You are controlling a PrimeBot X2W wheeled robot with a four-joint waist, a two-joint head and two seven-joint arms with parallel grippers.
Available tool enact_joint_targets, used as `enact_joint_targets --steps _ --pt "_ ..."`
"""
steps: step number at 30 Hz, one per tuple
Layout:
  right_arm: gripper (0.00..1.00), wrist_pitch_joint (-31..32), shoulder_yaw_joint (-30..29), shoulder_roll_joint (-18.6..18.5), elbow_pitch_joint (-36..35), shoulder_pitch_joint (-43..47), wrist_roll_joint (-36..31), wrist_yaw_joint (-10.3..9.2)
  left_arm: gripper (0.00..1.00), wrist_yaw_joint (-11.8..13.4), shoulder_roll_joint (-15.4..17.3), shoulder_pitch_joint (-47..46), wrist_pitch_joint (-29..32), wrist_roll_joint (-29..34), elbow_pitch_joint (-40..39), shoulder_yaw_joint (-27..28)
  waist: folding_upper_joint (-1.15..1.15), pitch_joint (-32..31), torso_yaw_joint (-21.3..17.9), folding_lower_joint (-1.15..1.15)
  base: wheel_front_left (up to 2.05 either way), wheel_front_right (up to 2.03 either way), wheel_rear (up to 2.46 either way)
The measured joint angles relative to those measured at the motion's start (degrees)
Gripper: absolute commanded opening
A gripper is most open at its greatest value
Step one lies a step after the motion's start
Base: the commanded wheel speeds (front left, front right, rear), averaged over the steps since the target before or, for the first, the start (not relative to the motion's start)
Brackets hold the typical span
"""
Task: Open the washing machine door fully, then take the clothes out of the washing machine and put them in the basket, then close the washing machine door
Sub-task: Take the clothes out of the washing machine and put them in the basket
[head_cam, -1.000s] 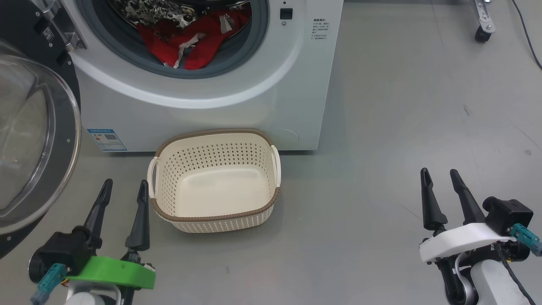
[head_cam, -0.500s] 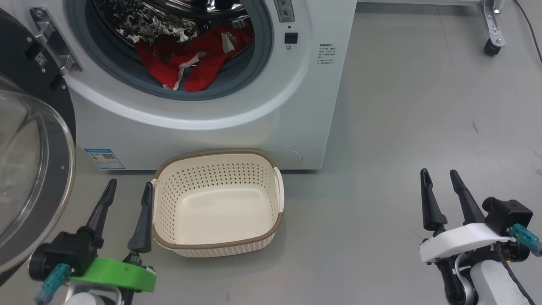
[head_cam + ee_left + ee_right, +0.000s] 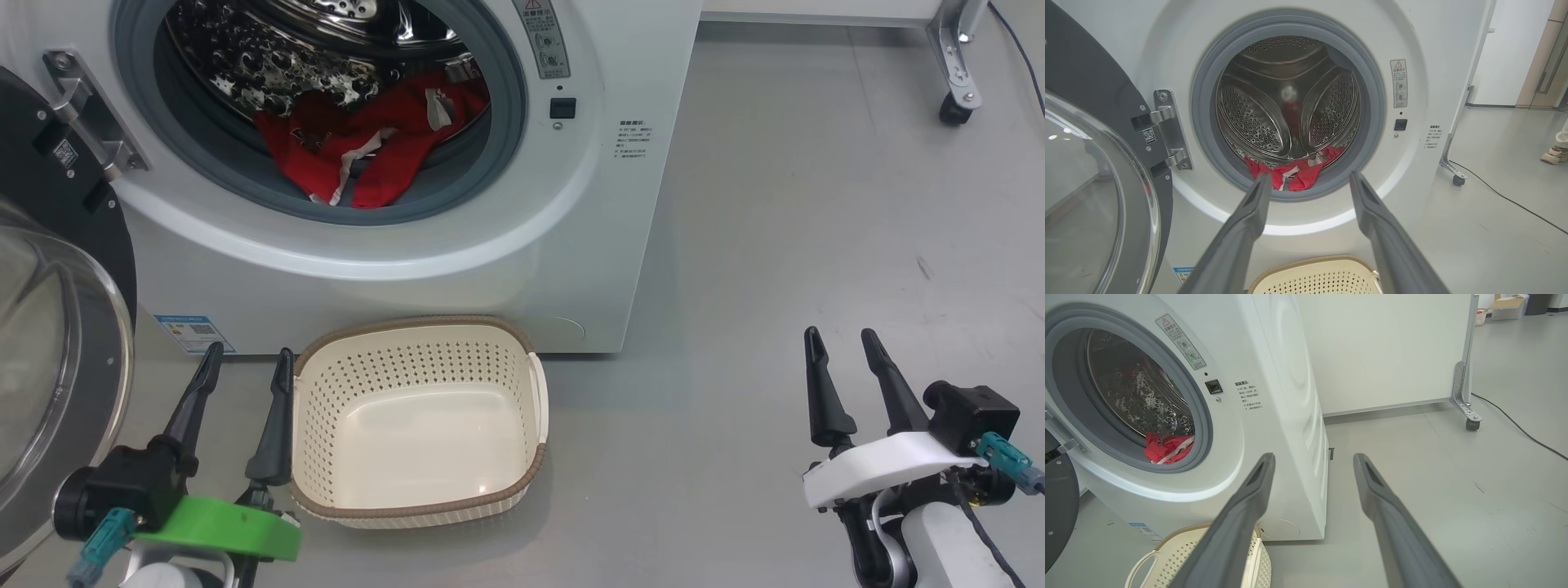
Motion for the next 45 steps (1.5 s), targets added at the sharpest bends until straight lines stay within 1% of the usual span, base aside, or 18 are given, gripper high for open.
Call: enact_joint_targets --steps 26,35,39,45 --pt "1.00 0.00 -0.04 0.60 -0.13 -0.16 -0.02 0.01 1.00 -0.01 -0.15 -0.04 0.00 0.24 -1.04 0.73 0.00 2.01 -1.15 0.00 0.08 -0.08 0.00" --pt "1.00 -0.05 0.38 0.59 -0.73 -0.79 -0.10 0.10 1.00 0.00 -0.15 -0.21 0.01 0.24 -1.59 0.87 0.00 4.31 -2.43 0.00 0.00 0.00 0.00" --pt "1.00 -0.07 0.54 0.67 -1.42 -1.53 -0.11 0.10 1.00 0.01 0.02 -1.40 1.34 0.14 -1.64 1.38 0.00 6.05 -3.36 0.00 0.00 0.00 0.00" --pt "1.00 -0.07 0.60 1.29 -1.93 -1.82 -0.11 0.10 1.00 0.10 1.96 -6.33 4.32 0.21 -1.93 2.69 0.00 9.47 -5.08 0.00 0.00 0.00 0.00"
